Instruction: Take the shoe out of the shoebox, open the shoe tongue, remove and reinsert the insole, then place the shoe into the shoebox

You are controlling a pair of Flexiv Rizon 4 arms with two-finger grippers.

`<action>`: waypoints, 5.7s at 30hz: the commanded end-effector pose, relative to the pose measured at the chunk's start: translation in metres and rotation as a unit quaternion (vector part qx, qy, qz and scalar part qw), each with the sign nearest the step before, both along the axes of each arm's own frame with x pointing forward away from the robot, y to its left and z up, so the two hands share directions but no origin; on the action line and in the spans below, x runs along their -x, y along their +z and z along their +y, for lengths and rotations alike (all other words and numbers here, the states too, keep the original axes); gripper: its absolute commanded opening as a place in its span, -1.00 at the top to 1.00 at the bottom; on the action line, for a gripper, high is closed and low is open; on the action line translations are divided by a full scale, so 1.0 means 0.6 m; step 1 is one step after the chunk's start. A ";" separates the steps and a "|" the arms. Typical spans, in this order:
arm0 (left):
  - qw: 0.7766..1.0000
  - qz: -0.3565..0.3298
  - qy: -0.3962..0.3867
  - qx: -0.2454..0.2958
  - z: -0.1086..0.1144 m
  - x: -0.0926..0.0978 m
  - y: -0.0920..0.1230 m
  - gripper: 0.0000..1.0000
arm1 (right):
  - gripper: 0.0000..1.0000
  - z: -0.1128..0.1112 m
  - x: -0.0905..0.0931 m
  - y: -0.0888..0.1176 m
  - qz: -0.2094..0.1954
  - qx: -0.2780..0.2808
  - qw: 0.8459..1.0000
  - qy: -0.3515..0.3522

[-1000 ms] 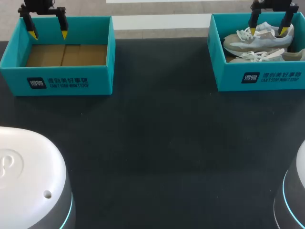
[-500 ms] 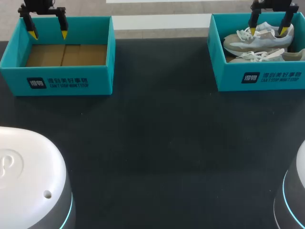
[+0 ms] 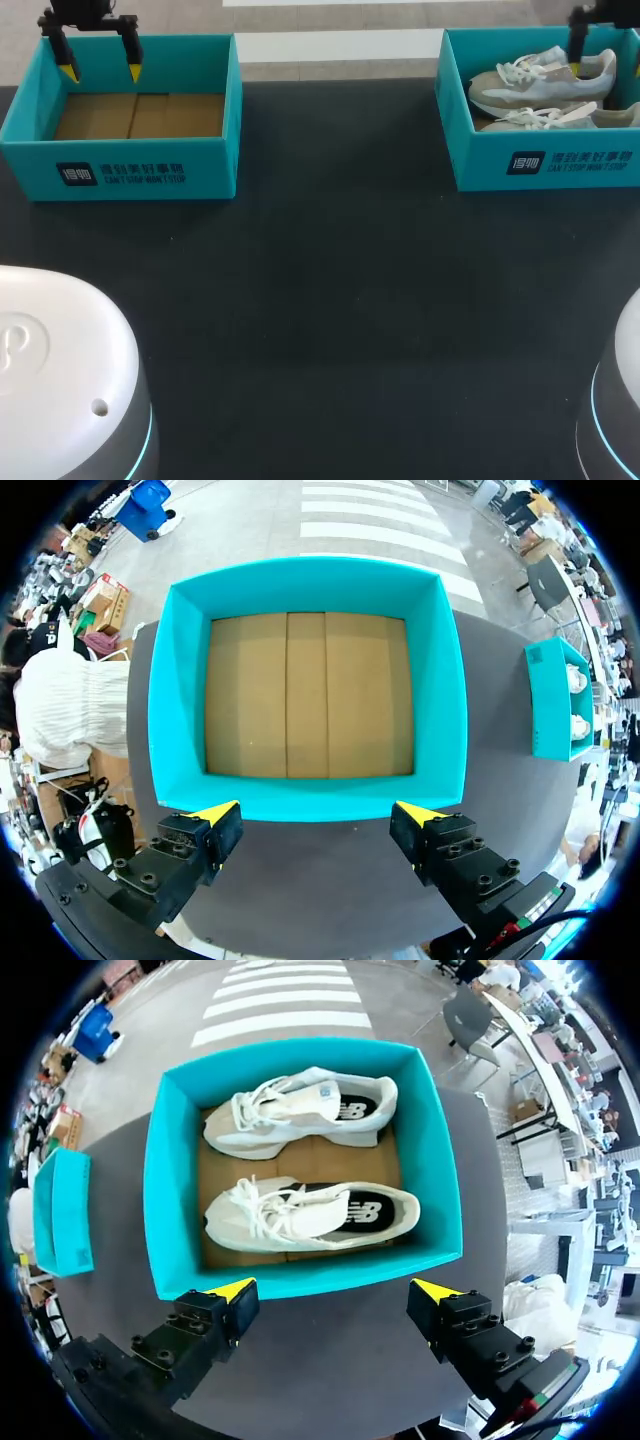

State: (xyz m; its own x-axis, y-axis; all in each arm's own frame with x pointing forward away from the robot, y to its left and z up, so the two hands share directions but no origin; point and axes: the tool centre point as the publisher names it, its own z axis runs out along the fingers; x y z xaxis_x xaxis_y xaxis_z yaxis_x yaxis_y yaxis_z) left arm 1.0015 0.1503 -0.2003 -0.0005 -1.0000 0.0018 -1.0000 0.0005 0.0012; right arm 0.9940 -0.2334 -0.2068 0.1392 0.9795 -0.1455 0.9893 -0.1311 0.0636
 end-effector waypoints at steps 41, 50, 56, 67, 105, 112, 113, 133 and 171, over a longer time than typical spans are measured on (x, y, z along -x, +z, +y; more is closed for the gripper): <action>1.000 0.000 0.000 -0.001 0.000 0.001 0.000 -1.00 | 0.05 -0.163 -0.063 -0.185 -0.009 0.013 0.999 -0.047; 1.000 0.000 0.000 -0.001 0.000 0.001 0.000 -1.00 | -0.15 -0.173 -0.069 -0.220 -0.021 0.012 0.999 -0.048; 1.000 0.000 0.000 -0.001 0.000 0.001 0.000 -1.00 | -0.08 -0.178 -0.076 -0.240 -0.020 0.020 0.998 -0.051; 1.000 0.000 0.000 -0.001 0.000 0.001 0.000 -1.00 | -0.09 -0.186 -0.082 -0.270 -0.014 0.024 0.999 -0.046; 1.000 0.000 0.000 -0.001 0.000 0.001 0.000 -1.00 | 1.00 -0.164 -0.032 -0.003 0.009 0.067 0.995 0.068; 1.000 0.000 0.000 -0.001 0.000 0.001 0.000 -1.00 | 1.00 -0.143 -0.028 0.065 0.004 0.064 0.994 0.085; 1.000 0.000 0.000 -0.001 0.000 0.001 0.000 -1.00 | 1.00 -0.140 -0.029 0.072 0.004 0.063 0.994 0.086; 1.000 0.000 0.000 -0.001 0.000 0.001 0.000 -1.00 | 1.00 0.023 0.100 0.085 -0.003 0.068 0.997 0.034; 1.000 0.000 0.000 -0.001 0.000 0.001 0.000 -1.00 | 1.00 0.265 0.306 0.090 -0.008 0.068 0.995 0.077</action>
